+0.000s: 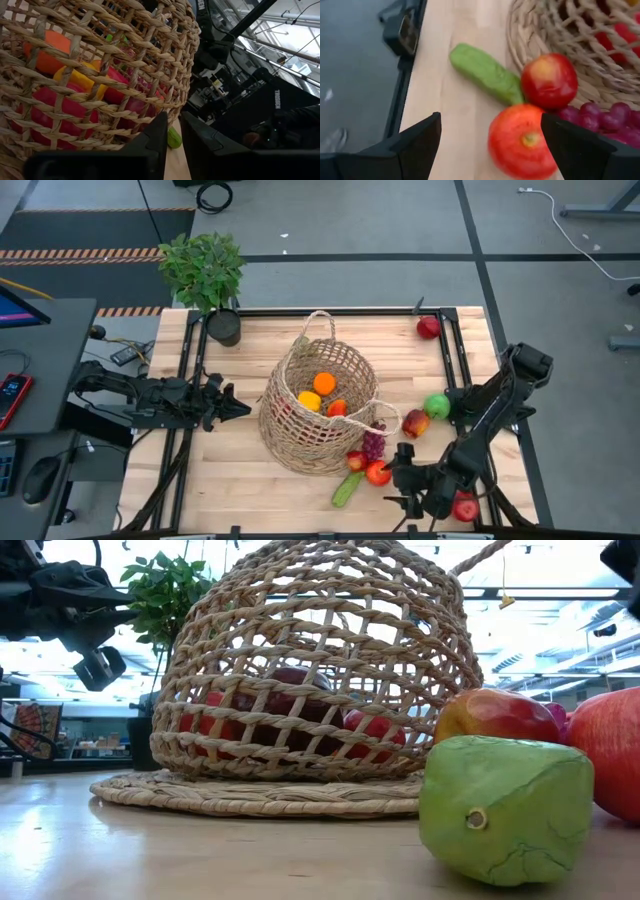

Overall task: Build produce basket
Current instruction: Put the red apple into the brown basket

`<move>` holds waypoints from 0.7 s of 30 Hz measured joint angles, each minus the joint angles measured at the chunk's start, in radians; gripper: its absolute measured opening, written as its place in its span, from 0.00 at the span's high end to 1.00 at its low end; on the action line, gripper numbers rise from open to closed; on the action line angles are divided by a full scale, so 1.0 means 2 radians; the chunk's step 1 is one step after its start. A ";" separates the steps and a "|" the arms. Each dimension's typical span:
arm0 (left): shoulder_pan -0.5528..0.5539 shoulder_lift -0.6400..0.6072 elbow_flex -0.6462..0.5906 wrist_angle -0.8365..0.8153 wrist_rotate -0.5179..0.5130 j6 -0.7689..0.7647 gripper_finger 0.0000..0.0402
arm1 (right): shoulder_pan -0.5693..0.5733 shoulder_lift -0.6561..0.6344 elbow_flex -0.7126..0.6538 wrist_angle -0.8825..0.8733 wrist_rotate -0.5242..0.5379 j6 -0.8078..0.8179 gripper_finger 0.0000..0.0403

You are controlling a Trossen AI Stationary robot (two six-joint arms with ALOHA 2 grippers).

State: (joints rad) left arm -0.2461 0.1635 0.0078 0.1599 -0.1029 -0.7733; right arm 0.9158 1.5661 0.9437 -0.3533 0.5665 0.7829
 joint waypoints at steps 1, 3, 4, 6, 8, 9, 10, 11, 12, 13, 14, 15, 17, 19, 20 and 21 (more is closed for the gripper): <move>0.000 0.000 0.000 0.000 0.000 0.000 0.85 | -0.001 0.001 -0.004 0.007 0.009 0.006 0.14; 0.000 0.000 0.000 0.000 0.000 0.000 0.84 | -0.003 0.002 -0.011 0.024 0.027 0.015 0.14; 0.000 0.000 0.000 0.000 0.000 0.000 0.84 | -0.004 0.002 -0.015 0.033 0.035 0.016 0.14; 0.000 0.000 0.000 0.000 0.000 0.000 0.85 | -0.009 0.002 -0.024 0.048 0.043 0.012 0.14; 0.000 0.000 0.000 0.000 0.000 0.000 0.85 | -0.013 0.002 -0.033 0.054 0.044 0.011 0.14; 0.000 0.000 0.000 0.000 0.000 0.000 0.86 | -0.016 0.002 -0.038 0.060 0.044 0.011 0.14; 0.000 0.000 0.000 0.000 0.000 0.000 0.86 | -0.019 0.002 -0.045 0.065 0.044 0.013 0.14; 0.000 0.000 0.000 0.000 0.000 0.000 0.86 | -0.020 0.002 -0.053 0.072 0.044 0.016 0.14; 0.000 0.000 0.000 0.000 0.000 0.000 0.85 | -0.021 0.002 -0.058 0.077 0.044 0.019 0.14; 0.000 0.000 0.000 0.000 0.000 0.000 0.85 | -0.022 0.002 -0.063 0.087 0.044 0.024 0.14; 0.000 0.000 0.000 0.000 0.000 0.000 0.85 | -0.021 0.002 -0.066 0.095 0.044 0.029 0.14; 0.000 0.000 0.000 0.000 0.000 0.000 0.85 | -0.021 0.002 -0.070 0.102 0.044 0.030 0.14; 0.000 0.000 0.000 0.000 0.000 0.000 0.84 | -0.021 0.002 -0.076 0.112 0.044 0.028 0.14; 0.000 0.000 0.000 0.000 0.000 0.000 0.84 | -0.023 0.002 -0.082 0.126 0.044 0.024 0.14; 0.000 0.000 0.000 0.000 0.000 0.000 0.85 | -0.023 0.002 -0.087 0.136 0.044 0.021 0.14; 0.000 0.000 0.000 0.000 0.000 0.000 0.85 | -0.024 0.002 -0.094 0.144 0.044 0.016 0.14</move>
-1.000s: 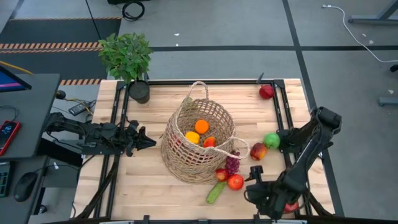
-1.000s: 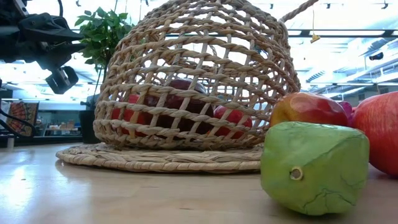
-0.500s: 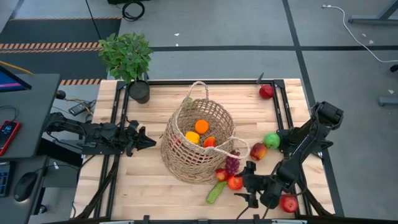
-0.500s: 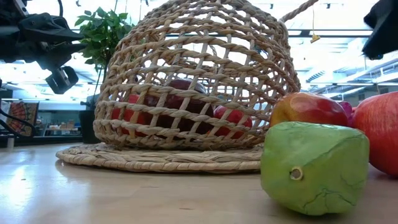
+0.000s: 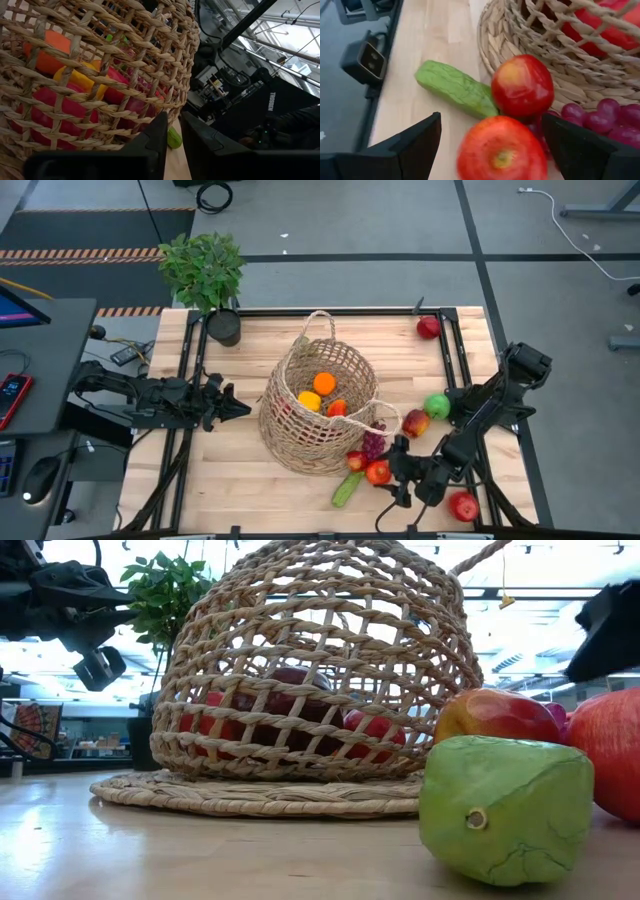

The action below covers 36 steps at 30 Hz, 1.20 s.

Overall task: Build produce basket
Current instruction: Put the red apple into the brown basket

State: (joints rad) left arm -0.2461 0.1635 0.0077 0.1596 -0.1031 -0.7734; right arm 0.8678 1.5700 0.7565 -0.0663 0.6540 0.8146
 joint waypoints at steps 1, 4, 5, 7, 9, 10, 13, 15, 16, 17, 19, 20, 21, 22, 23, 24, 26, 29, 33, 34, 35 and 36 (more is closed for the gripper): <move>0.000 0.000 0.000 0.000 0.000 0.000 0.85 | 0.000 0.000 -0.007 0.008 0.000 -0.004 0.14; 0.000 0.000 0.000 0.000 0.000 0.000 0.86 | -0.004 0.000 -0.023 0.037 -0.013 -0.020 0.14; 0.000 0.000 0.000 0.000 0.000 0.000 0.86 | -0.007 0.000 -0.026 0.045 -0.030 -0.028 0.13; 0.000 0.000 0.000 0.000 0.000 0.000 0.86 | -0.011 0.000 -0.027 0.048 -0.056 -0.040 0.11; 0.000 0.000 0.000 0.000 0.000 0.000 0.86 | -0.014 0.000 -0.027 0.048 -0.062 -0.052 0.09; 0.000 0.000 0.000 0.000 0.000 0.000 0.86 | -0.013 0.000 -0.027 0.048 -0.061 -0.060 0.07; 0.000 0.000 0.000 0.000 0.000 0.000 0.85 | -0.017 0.000 -0.027 0.048 -0.051 -0.078 0.04; 0.000 0.000 0.000 0.000 0.000 0.000 0.85 | -0.021 0.000 -0.027 0.048 -0.050 -0.085 0.03; 0.000 0.000 0.000 0.000 0.000 0.000 0.85 | -0.023 0.000 -0.027 0.048 -0.050 -0.089 0.03; 0.000 0.000 0.000 0.000 0.000 0.000 0.85 | -0.024 0.000 -0.028 0.049 -0.050 -0.092 0.03; 0.000 0.000 0.000 0.000 0.000 0.000 0.86 | -0.026 0.000 -0.036 0.055 -0.050 -0.091 0.03; 0.000 0.000 0.000 0.000 0.000 0.000 0.86 | -0.027 0.000 -0.042 0.058 -0.053 -0.085 0.03; 0.000 0.000 0.000 0.000 0.000 0.000 0.86 | -0.027 0.000 -0.047 0.060 -0.057 -0.076 0.03; 0.000 0.000 0.000 0.000 0.000 0.000 0.86 | -0.027 0.000 -0.051 0.063 -0.060 -0.068 0.04; 0.000 0.000 0.000 0.000 0.000 0.000 0.86 | -0.027 0.000 -0.054 0.067 -0.062 -0.064 0.04; 0.000 0.000 0.000 0.000 0.000 0.000 0.86 | -0.027 0.000 -0.056 0.070 -0.064 -0.062 0.04; 0.000 0.000 0.000 0.000 0.000 0.000 0.85 | -0.027 0.000 -0.061 0.072 -0.066 -0.059 0.04; 0.000 0.000 0.000 0.000 0.000 0.000 0.84 | -0.028 0.000 -0.069 0.073 -0.073 -0.064 0.04; 0.000 0.000 0.000 0.000 0.000 0.000 0.84 | -0.033 0.000 -0.079 0.075 -0.104 -0.067 0.06; 0.000 0.000 0.000 0.000 0.000 0.000 0.85 | -0.034 0.000 -0.080 0.076 -0.110 -0.065 0.06; 0.000 0.000 0.000 0.000 0.000 0.000 0.85 | -0.034 0.000 -0.081 0.076 -0.111 -0.062 0.07; 0.000 0.000 0.000 0.000 0.000 0.000 0.85 | -0.034 0.000 -0.081 0.076 -0.112 -0.060 0.09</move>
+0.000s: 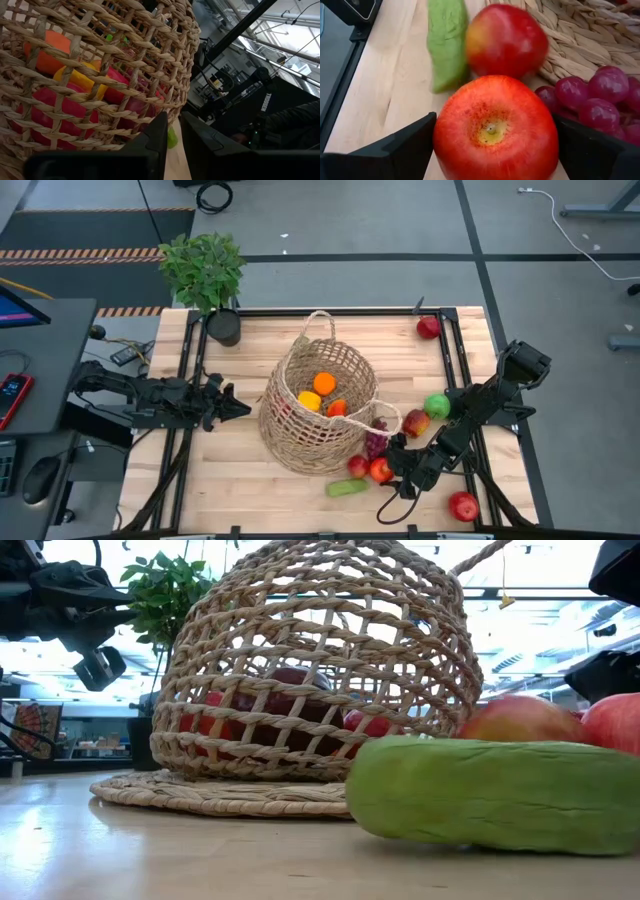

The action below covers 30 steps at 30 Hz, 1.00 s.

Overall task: Build produce basket
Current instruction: Put the red apple into the brown basket

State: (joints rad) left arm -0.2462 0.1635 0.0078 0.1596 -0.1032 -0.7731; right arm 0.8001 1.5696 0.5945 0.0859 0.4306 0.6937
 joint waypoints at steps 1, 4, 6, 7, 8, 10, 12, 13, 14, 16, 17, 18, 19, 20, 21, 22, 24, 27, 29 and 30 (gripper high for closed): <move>0.000 0.000 0.000 0.000 0.000 0.000 0.85 | 0.000 0.000 0.000 0.001 0.000 0.001 0.10; 0.000 0.000 0.000 0.000 0.000 0.000 0.86 | 0.000 0.000 -0.001 0.009 -0.003 0.001 0.12; 0.000 0.000 0.000 0.000 0.000 0.000 0.85 | 0.000 0.000 -0.001 0.014 -0.006 0.002 0.12; 0.000 0.000 0.000 0.000 0.000 0.000 0.85 | 0.000 0.001 -0.001 0.014 -0.006 0.003 0.12; 0.000 0.000 0.000 0.000 0.000 0.000 0.85 | 0.000 0.001 0.003 0.010 -0.007 0.005 0.12; 0.000 0.000 0.000 0.000 0.000 0.000 0.84 | 0.000 0.000 0.010 0.009 -0.010 0.002 0.12; 0.000 0.000 0.000 0.000 0.000 0.000 0.84 | 0.000 0.000 0.022 0.006 -0.016 -0.001 0.12; 0.000 0.000 0.000 0.000 0.000 0.000 0.85 | 0.000 0.000 0.029 0.002 -0.022 -0.003 0.12; 0.000 0.000 0.000 0.000 0.000 0.000 0.85 | 0.000 0.000 0.037 -0.007 -0.027 -0.003 0.12; 0.000 0.000 0.000 0.000 0.000 0.000 0.86 | 0.000 0.000 0.054 -0.032 -0.033 -0.002 0.12; 0.000 0.000 0.000 0.000 0.000 0.000 0.86 | 0.000 0.000 0.064 -0.045 -0.038 -0.003 0.12; 0.000 0.000 0.000 0.000 0.000 0.000 0.86 | 0.000 0.000 0.077 -0.059 -0.045 -0.006 0.12; 0.000 0.000 0.000 0.000 0.000 0.000 0.86 | 0.000 0.000 0.090 -0.069 -0.054 -0.013 0.12; 0.000 0.000 0.000 0.000 0.000 0.000 0.85 | 0.000 0.000 0.105 -0.079 -0.062 -0.021 0.12; 0.000 0.000 0.000 0.000 0.000 0.000 0.85 | 0.000 0.000 0.119 -0.088 -0.069 -0.032 0.12; 0.000 0.000 0.000 0.000 0.000 0.000 0.85 | 0.000 0.000 0.132 -0.093 -0.074 -0.044 0.12; 0.000 0.000 0.000 0.000 0.000 0.000 0.84 | 0.001 0.000 0.160 -0.095 -0.081 -0.075 0.12; 0.000 0.000 0.000 0.000 0.000 0.000 0.85 | 0.003 0.000 0.203 -0.092 -0.079 -0.107 0.12; 0.000 0.000 0.000 0.000 0.000 0.000 0.85 | 0.003 0.000 0.231 -0.094 -0.074 -0.125 0.12; 0.000 0.000 0.000 0.000 0.000 0.000 0.86 | 0.003 0.000 0.246 -0.094 -0.071 -0.137 0.12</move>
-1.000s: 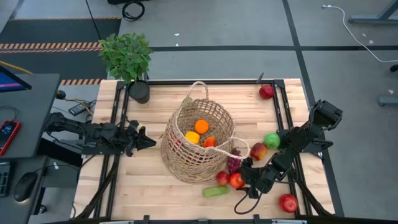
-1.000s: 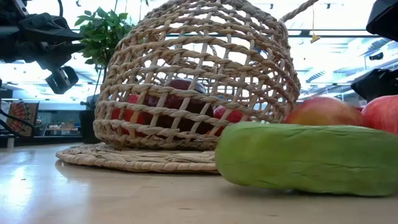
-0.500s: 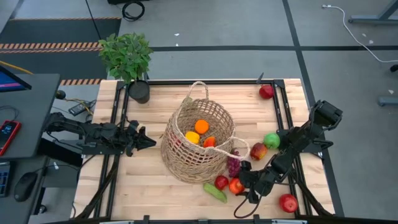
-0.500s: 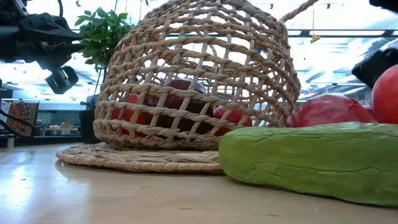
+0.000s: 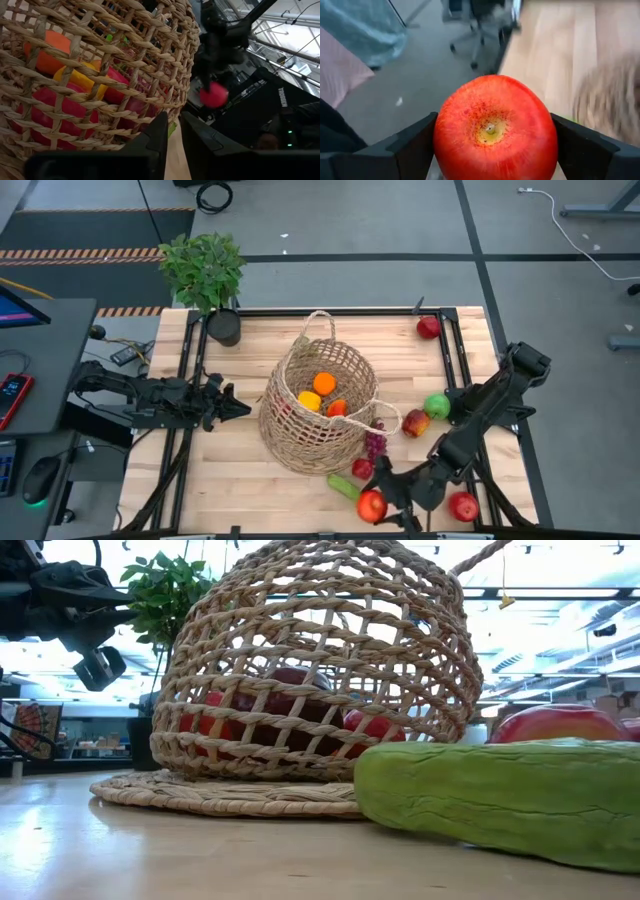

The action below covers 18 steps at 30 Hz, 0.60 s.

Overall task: Build produce basket
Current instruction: Put the red apple into the brown basket

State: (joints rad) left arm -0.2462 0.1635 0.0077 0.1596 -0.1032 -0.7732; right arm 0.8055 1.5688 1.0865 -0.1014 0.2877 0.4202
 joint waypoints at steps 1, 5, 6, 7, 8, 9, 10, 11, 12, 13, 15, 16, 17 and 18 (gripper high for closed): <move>0.000 0.000 0.000 0.000 0.000 0.000 0.86 | 0.000 0.000 0.016 0.001 0.002 -0.012 0.12; 0.000 0.000 0.000 0.000 0.000 0.000 0.86 | -0.009 0.000 0.082 0.020 0.003 -0.063 0.12; 0.000 0.000 0.000 0.000 0.000 0.000 0.86 | -0.012 0.000 0.099 0.025 0.003 -0.078 0.12; 0.000 0.000 0.000 0.000 0.000 0.000 0.86 | -0.016 0.000 0.117 0.029 0.003 -0.094 0.12; 0.000 0.000 0.000 0.000 0.000 0.000 0.85 | -0.021 0.000 0.136 0.030 0.003 -0.108 0.12; 0.000 0.000 0.000 0.000 0.000 0.000 0.85 | -0.025 0.000 0.155 0.030 0.003 -0.119 0.12; 0.000 0.000 0.000 0.000 0.000 0.000 0.85 | -0.031 0.000 0.173 0.030 0.005 -0.127 0.12; 0.000 0.000 0.000 0.000 0.000 0.000 0.85 | -0.036 0.000 0.192 0.030 0.007 -0.137 0.12; 0.000 0.000 0.000 0.000 0.000 0.000 0.85 | -0.041 0.000 0.212 0.024 0.011 -0.152 0.12; 0.000 0.000 0.000 0.000 0.000 0.000 0.84 | -0.045 0.000 0.232 0.015 0.016 -0.171 0.12; 0.000 0.000 0.000 0.000 0.000 0.000 0.84 | -0.052 0.000 0.273 -0.008 0.027 -0.220 0.12; 0.000 0.000 0.000 0.000 0.000 0.000 0.84 | -0.055 0.000 0.292 -0.022 0.035 -0.245 0.12; 0.000 0.000 0.000 0.000 0.000 0.000 0.85 | -0.058 -0.001 0.311 -0.037 0.043 -0.266 0.12; 0.000 0.000 0.000 0.000 0.000 0.000 0.85 | -0.062 -0.001 0.327 -0.050 0.053 -0.285 0.12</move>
State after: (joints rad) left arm -0.2462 0.1635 0.0078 0.1596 -0.1030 -0.7732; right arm 0.6814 1.5669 1.7407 -0.2022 0.3933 -0.1504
